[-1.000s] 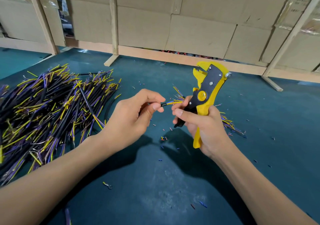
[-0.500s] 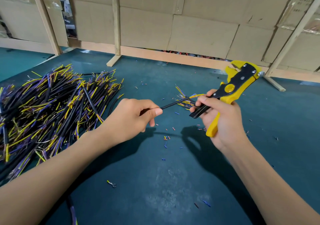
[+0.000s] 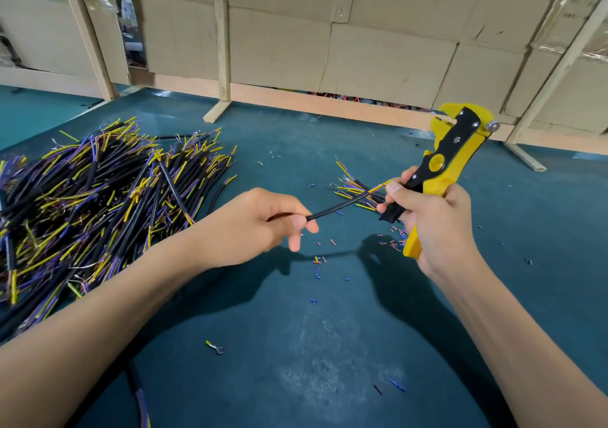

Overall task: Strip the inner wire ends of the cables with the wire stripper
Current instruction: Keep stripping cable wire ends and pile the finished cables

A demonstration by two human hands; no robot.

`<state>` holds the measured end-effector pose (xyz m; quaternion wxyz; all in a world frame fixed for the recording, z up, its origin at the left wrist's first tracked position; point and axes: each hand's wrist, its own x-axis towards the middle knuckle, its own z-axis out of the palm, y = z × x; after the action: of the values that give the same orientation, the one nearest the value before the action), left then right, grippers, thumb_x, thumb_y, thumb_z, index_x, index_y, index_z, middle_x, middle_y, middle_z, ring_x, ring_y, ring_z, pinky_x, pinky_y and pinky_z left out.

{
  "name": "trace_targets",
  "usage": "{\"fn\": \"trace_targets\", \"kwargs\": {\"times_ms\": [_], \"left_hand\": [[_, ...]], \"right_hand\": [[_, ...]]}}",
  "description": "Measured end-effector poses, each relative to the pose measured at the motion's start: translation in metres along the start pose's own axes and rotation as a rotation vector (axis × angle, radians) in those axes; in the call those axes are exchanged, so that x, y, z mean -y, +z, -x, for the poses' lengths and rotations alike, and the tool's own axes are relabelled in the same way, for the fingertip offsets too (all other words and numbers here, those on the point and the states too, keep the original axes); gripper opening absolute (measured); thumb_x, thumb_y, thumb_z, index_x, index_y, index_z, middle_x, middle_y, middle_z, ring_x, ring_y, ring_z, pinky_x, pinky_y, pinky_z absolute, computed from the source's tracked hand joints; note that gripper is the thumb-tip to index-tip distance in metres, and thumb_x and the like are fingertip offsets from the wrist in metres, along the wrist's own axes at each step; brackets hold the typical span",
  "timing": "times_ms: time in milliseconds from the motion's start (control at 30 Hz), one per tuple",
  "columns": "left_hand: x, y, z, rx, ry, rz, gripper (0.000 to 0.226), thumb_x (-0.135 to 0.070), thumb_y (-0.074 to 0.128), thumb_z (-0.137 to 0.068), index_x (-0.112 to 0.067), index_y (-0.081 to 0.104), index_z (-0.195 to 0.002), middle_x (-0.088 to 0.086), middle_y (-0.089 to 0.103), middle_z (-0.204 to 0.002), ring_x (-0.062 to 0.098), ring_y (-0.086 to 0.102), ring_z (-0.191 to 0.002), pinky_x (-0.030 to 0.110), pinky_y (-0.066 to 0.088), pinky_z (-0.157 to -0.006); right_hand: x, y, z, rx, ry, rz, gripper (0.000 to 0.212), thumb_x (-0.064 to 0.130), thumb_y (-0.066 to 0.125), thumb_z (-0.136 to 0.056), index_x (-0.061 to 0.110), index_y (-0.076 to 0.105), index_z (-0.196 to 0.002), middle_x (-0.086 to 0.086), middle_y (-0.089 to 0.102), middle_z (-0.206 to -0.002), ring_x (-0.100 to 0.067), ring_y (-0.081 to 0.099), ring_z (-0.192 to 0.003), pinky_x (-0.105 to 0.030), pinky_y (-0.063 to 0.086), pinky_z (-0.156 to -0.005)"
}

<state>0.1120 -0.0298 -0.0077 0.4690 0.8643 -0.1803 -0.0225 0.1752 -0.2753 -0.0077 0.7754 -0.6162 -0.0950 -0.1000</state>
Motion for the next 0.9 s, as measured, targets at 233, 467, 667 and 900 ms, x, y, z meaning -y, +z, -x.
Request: {"fn": "trace_targets", "kwargs": {"times_ms": [233, 467, 667, 900], "left_hand": [[-0.010, -0.005, 0.003, 0.380, -0.134, 0.601, 0.024, -0.012, 0.056, -0.098, -0.004, 0.069, -0.117, 0.009, 0.069, -0.079, 0.020, 0.061, -0.065, 0.024, 0.041, -0.060], [-0.011, -0.004, 0.004, 0.501, -0.165, 0.839, 0.028, -0.011, 0.053, -0.096, -0.006, 0.069, -0.118, 0.012, 0.074, -0.092, 0.021, 0.069, -0.072, 0.025, 0.050, -0.064], [-0.008, 0.002, 0.004, 0.400, -0.180, 0.932, 0.019, -0.009, 0.057, -0.095, -0.009, 0.072, -0.107, 0.019, 0.073, -0.109, 0.032, 0.073, -0.095, 0.031, 0.055, -0.073], [-0.008, 0.003, -0.006, -0.012, -0.078, 1.077, 0.013, -0.010, 0.064, -0.090, -0.012, 0.074, -0.098, 0.006, 0.064, -0.088, 0.019, 0.067, -0.078, 0.032, 0.057, -0.077]], "right_hand": [[0.001, -0.001, -0.001, -0.033, -0.012, -0.017, 0.018, -0.005, 0.069, -0.083, 0.010, 0.060, -0.083, 0.005, 0.065, -0.066, -0.017, 0.062, -0.057, -0.041, 0.053, -0.070], [0.003, 0.002, -0.001, -0.053, -0.010, -0.013, 0.019, 0.006, 0.072, -0.071, 0.011, 0.060, -0.085, 0.003, 0.065, -0.068, -0.018, 0.062, -0.058, -0.036, 0.054, -0.066], [0.000, 0.004, 0.003, -0.126, -0.087, 0.113, 0.013, 0.008, 0.069, -0.089, 0.015, 0.059, -0.084, 0.008, 0.064, -0.067, -0.014, 0.062, -0.056, -0.029, 0.053, -0.063], [0.002, 0.032, 0.034, 0.192, 0.047, 0.004, 0.015, 0.018, 0.075, -0.083, 0.012, 0.061, -0.082, -0.009, 0.065, -0.070, -0.027, 0.060, -0.064, -0.037, 0.051, -0.061]]}}
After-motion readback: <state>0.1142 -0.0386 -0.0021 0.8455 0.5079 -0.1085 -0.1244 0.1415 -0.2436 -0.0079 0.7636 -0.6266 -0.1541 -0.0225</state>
